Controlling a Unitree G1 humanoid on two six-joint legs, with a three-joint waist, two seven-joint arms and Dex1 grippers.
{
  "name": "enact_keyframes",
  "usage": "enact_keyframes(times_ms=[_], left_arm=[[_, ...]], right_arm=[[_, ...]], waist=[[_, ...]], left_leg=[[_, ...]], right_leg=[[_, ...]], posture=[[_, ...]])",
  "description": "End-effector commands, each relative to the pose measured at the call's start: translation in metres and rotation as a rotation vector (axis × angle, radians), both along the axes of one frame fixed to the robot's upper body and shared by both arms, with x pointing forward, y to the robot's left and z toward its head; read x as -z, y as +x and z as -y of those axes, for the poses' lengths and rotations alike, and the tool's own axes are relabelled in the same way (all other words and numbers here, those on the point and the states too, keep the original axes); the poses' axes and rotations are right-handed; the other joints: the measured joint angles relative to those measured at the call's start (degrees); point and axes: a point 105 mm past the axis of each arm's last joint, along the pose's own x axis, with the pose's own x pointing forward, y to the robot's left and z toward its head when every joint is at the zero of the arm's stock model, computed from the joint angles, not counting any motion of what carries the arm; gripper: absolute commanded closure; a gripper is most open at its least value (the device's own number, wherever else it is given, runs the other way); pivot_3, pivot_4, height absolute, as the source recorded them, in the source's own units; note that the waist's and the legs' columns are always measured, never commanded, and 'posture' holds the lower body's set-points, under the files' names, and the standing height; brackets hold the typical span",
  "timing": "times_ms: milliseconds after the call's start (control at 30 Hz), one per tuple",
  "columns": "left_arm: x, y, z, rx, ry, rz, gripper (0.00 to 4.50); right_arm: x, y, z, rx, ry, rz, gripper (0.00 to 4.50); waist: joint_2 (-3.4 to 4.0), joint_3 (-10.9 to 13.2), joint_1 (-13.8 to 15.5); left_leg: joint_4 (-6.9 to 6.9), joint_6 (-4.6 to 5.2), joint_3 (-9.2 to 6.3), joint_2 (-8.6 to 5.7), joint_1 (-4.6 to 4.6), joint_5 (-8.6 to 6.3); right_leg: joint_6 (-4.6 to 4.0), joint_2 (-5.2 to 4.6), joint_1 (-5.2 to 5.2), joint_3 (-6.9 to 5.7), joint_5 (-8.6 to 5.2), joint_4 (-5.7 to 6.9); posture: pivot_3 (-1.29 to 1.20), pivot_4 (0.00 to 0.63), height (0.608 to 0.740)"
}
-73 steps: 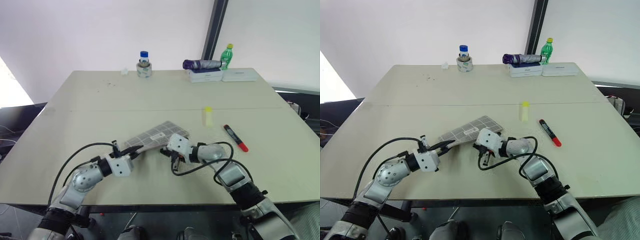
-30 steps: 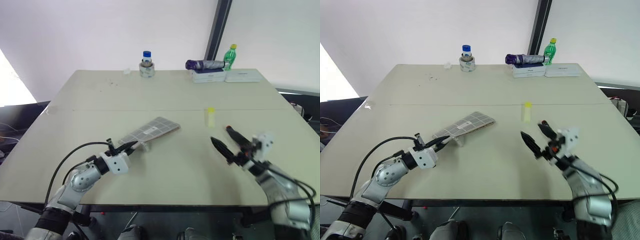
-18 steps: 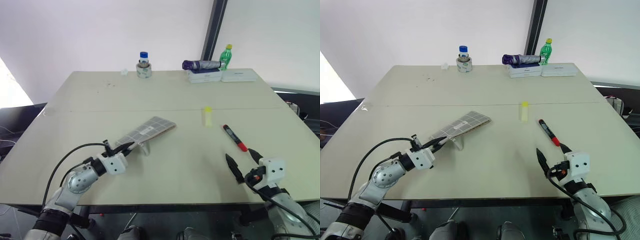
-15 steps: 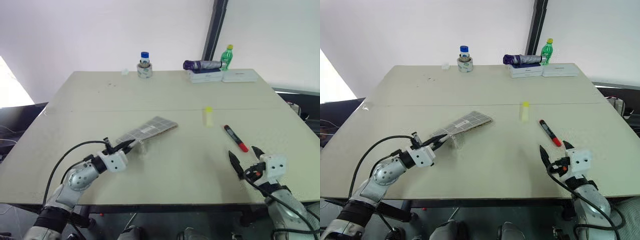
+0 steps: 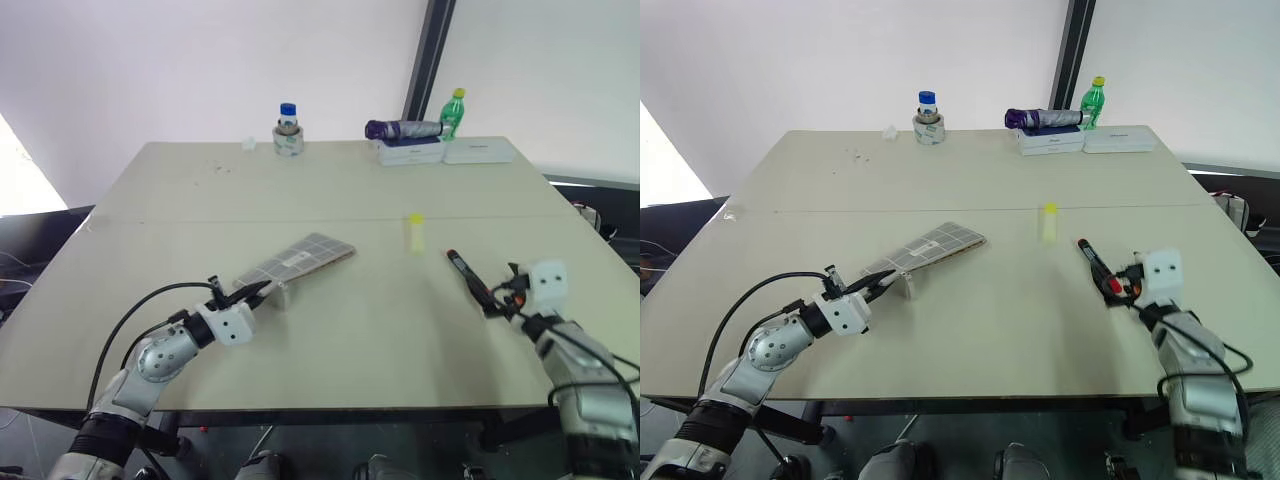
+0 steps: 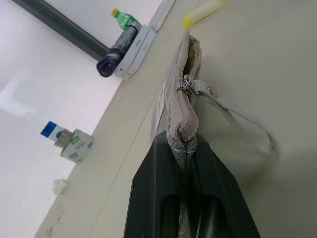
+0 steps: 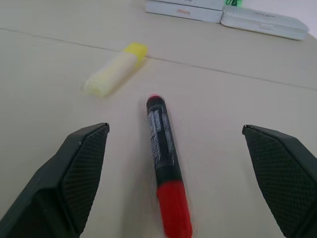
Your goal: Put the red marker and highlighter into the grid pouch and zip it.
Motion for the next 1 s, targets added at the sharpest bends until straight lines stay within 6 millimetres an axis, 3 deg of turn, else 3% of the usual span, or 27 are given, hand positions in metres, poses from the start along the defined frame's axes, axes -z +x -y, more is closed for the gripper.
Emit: enact_keyframes(times_ms=[33, 167, 267, 433, 500, 567, 667, 800, 1000], left_arm=[[-0.011, -0.001, 0.005, 0.02, -0.018, 0.044, 4.5], [-0.012, -0.002, 0.006, 0.017, -0.019, 0.05, 4.5], [-0.012, -0.003, 0.004, 0.007, -0.021, 0.053, 4.5], [-0.012, -0.005, 0.004, 0.004, -0.021, 0.052, 4.5], [-0.012, -0.005, 0.003, 0.001, -0.027, 0.05, 4.5], [-0.013, -0.004, 0.004, 0.001, -0.034, 0.047, 4.5], [-0.013, -0.002, 0.007, 0.009, -0.043, 0.037, 4.5], [-0.019, -0.001, 0.011, 0.024, -0.053, 0.044, 4.5], [-0.022, -0.002, 0.016, 0.054, -0.038, 0.04, 4.5]], right_arm=[[0.003, 0.013, 0.007, 0.02, 0.011, -0.08, 0.02], [0.015, 0.019, 0.01, 0.025, 0.025, -0.175, 0.02], [0.022, 0.015, 0.012, 0.035, 0.009, -0.231, 0.81], [0.014, 0.011, -0.001, -0.003, -0.01, -0.198, 3.47], [0.0, 0.009, -0.02, -0.115, -0.04, -0.128, 4.15], [-0.008, -0.003, -0.054, -0.34, -0.13, -0.069, 4.13], [-0.001, -0.028, -0.093, -0.576, -0.143, -0.045, 4.13], [0.005, -0.041, -0.125, -0.699, -0.144, -0.051, 4.13], [-0.013, -0.032, -0.164, -0.764, -0.134, 0.032, 4.13]], waist=[[0.0, 0.0, 0.18], [0.0, 0.0, 0.22], [0.0, -0.01, 0.15], [0.0, -0.02, 0.2], [0.0, -0.02, 0.18], [0.01, -0.01, 0.13], [0.01, -0.01, 0.06], [-0.01, -0.01, 0.09], [-0.01, -0.01, 0.06]], left_leg=[[0.0, 0.0, 0.0, 0.0, 0.0, 0.0], [0.0, 0.01, 0.04, -0.01, -0.03, 0.0], [0.0, 0.01, 0.06, -0.01, -0.01, -0.01], [0.02, 0.01, 0.03, 0.0, 0.0, -0.01], [0.01, 0.01, 0.03, -0.01, -0.01, -0.01], [0.0, 0.01, 0.03, 0.0, -0.02, -0.01], [-0.04, 0.01, 0.01, 0.02, -0.02, -0.01], [0.02, 0.01, -0.01, 0.01, -0.02, -0.01], [0.06, 0.01, -0.04, 0.01, -0.02, -0.01]], right_leg=[[0.0, -0.01, 0.01, 0.0, 0.0, 0.0], [0.01, -0.02, 0.0, -0.02, 0.0, 0.0], [0.01, -0.02, 0.01, -0.01, 0.0, 0.0], [0.02, -0.04, 0.04, -0.02, 0.0, 0.0], [0.01, -0.04, 0.02, -0.02, 0.0, 0.0], [0.02, -0.04, 0.01, -0.02, 0.0, 0.0], [0.04, -0.01, -0.01, -0.03, -0.01, 0.0], [0.04, -0.01, 0.02, -0.04, -0.01, 0.0], [0.03, -0.01, 0.02, -0.04, -0.01, 0.0]], posture=[[0.0, 0.15, 0.74], [0.0, 0.15, 0.74], [0.0, 0.15, 0.74], [0.0, 0.15, 0.74], [0.0, 0.15, 0.74], [0.0, 0.15, 0.74], [0.0, 0.15, 0.74], [0.0, 0.15, 0.74], [0.0, 0.15, 0.74]])
